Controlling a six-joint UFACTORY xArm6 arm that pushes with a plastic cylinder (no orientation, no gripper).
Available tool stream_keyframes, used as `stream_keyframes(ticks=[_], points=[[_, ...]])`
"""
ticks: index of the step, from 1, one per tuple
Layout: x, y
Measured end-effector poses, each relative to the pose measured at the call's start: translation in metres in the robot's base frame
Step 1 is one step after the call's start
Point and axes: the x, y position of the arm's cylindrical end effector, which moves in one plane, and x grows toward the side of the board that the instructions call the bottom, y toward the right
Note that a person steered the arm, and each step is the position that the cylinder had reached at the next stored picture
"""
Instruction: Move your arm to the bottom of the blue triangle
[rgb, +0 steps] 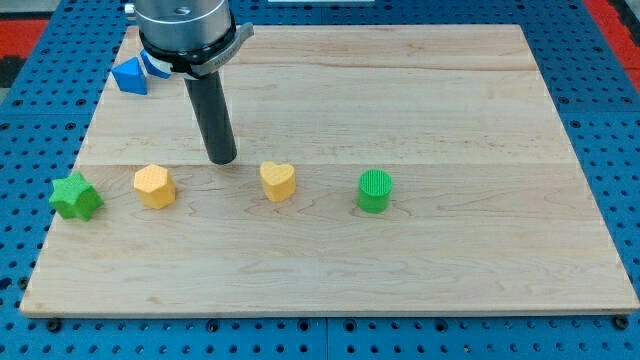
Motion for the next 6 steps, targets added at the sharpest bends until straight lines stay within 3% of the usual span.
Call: stream_keyframes(ticks=[2,3,6], points=[[0.000,-0.034],[-0.013,-0.098],[-0.151,-0.183]])
